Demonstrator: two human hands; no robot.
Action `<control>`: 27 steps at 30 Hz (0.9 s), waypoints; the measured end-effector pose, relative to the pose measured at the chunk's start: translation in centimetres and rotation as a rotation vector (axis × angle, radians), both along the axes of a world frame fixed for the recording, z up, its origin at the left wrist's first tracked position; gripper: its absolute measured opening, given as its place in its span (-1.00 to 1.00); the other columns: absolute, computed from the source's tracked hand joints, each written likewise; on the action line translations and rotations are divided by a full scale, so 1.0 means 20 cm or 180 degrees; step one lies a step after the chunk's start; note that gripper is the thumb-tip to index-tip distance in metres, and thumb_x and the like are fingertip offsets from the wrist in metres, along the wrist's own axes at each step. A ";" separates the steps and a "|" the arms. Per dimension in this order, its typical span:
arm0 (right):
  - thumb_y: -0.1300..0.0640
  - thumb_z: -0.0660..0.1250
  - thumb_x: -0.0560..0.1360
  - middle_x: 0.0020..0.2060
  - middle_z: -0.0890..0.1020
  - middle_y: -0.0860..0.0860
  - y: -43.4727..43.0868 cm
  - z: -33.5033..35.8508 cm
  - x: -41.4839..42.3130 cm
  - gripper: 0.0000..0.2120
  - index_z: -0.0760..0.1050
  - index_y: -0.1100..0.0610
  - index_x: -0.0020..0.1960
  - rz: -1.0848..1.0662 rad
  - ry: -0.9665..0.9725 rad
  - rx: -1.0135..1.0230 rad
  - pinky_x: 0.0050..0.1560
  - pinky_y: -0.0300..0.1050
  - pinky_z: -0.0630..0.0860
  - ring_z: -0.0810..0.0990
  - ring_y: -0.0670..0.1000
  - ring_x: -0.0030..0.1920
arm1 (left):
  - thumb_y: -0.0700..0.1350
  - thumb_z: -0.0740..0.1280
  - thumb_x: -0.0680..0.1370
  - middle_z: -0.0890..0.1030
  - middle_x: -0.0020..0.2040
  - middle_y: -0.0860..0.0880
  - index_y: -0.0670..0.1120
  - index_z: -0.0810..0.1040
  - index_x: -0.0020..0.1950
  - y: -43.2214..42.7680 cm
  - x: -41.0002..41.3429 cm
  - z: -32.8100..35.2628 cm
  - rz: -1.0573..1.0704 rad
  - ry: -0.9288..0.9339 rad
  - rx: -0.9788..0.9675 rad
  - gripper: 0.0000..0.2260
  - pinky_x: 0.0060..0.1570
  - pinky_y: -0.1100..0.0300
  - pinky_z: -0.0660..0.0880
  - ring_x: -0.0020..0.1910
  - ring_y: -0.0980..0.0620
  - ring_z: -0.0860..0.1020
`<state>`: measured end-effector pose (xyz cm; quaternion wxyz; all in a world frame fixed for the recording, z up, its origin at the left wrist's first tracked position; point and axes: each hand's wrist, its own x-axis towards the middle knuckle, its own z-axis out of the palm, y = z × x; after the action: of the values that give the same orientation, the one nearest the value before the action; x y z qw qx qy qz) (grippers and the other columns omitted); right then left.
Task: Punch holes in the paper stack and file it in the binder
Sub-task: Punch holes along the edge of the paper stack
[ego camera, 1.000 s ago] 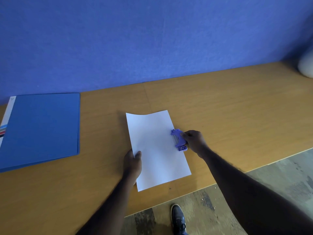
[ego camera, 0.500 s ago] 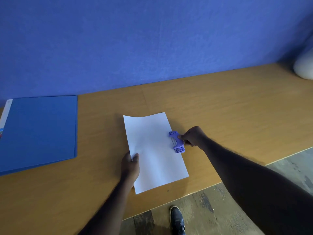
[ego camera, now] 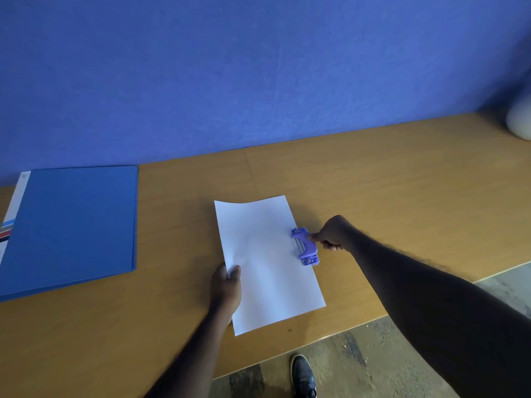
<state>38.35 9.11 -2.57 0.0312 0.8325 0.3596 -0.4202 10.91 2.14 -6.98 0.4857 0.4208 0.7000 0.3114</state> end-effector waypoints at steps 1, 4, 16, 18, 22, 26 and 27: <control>-0.17 0.54 0.33 -0.41 0.54 0.05 0.00 0.00 0.01 -0.57 0.46 0.16 -0.32 -0.0018 0.0071 -0.0101 -0.30 -0.15 0.36 0.42 -0.02 -0.42 | -0.17 0.24 0.60 0.58 0.19 -0.12 -0.21 0.51 0.27 0.00 0.00 0.00 -0.0012 0.0017 0.0005 -0.73 0.10 0.15 0.42 0.11 -0.06 0.53; -0.18 0.54 0.32 -0.42 0.47 0.03 0.02 -0.02 0.04 -0.55 0.41 0.13 -0.34 -0.0050 0.0211 -0.0288 -0.26 -0.12 0.33 0.35 -0.02 -0.42 | -0.17 0.24 0.60 0.58 0.18 -0.12 -0.23 0.51 0.26 0.01 0.00 -0.01 -0.0022 0.0055 -0.0001 -0.73 0.14 0.11 0.44 0.16 -0.10 0.53; -0.27 0.53 0.26 -0.34 0.49 0.08 0.00 -0.05 0.05 -0.48 0.36 0.10 -0.40 0.0055 0.0070 -0.0185 -0.22 -0.11 0.37 0.40 0.07 -0.30 | -0.14 0.25 0.59 0.57 0.13 -0.06 -0.22 0.51 0.25 0.01 0.00 -0.04 0.0050 0.0103 -0.0020 -0.73 0.15 0.07 0.46 0.15 -0.10 0.53; -0.30 0.52 0.25 -0.38 0.52 0.07 -0.01 -0.03 0.04 -0.47 0.40 0.12 -0.38 0.0095 0.0014 -0.0143 -0.23 -0.13 0.39 0.43 0.04 -0.36 | -0.15 0.25 0.59 0.58 0.14 -0.08 -0.21 0.51 0.25 0.00 0.00 -0.03 0.0046 0.0042 -0.0022 -0.73 0.13 0.09 0.45 0.13 -0.09 0.54; -0.29 0.54 0.23 -0.42 0.65 0.05 -0.06 0.01 0.03 -0.45 0.59 0.22 -0.26 -0.0028 0.0010 0.0313 -0.37 -0.21 0.44 0.53 0.00 -0.46 | -0.19 0.25 0.59 0.60 0.16 -0.11 -0.21 0.53 0.25 0.01 0.00 -0.02 0.0031 -0.0024 0.0047 -0.75 0.15 0.07 0.47 0.11 -0.08 0.54; -0.36 0.45 0.27 -0.31 0.72 0.07 -0.12 0.00 0.02 -0.40 0.66 0.23 -0.22 0.0005 0.0100 0.0598 -0.17 -0.10 0.58 0.68 0.05 -0.30 | -0.16 0.25 0.60 0.59 0.19 -0.16 -0.24 0.52 0.27 0.00 0.00 -0.01 -0.0037 0.0061 0.0021 -0.72 0.17 0.05 0.48 0.16 -0.15 0.55; -0.36 0.43 0.28 -0.32 0.72 0.06 -0.14 -0.01 0.02 -0.40 0.66 0.23 -0.24 0.0004 0.0068 0.0662 -0.13 -0.08 0.60 0.69 0.06 -0.28 | -0.16 0.25 0.60 0.59 0.19 -0.16 -0.24 0.51 0.27 0.00 0.00 -0.01 -0.0032 0.0045 0.0023 -0.72 0.16 0.07 0.47 0.16 -0.15 0.55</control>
<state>38.68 6.35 -2.69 -0.0589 0.8265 0.4022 -0.3895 10.83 2.09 -7.17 0.4808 0.4283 0.7002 0.3085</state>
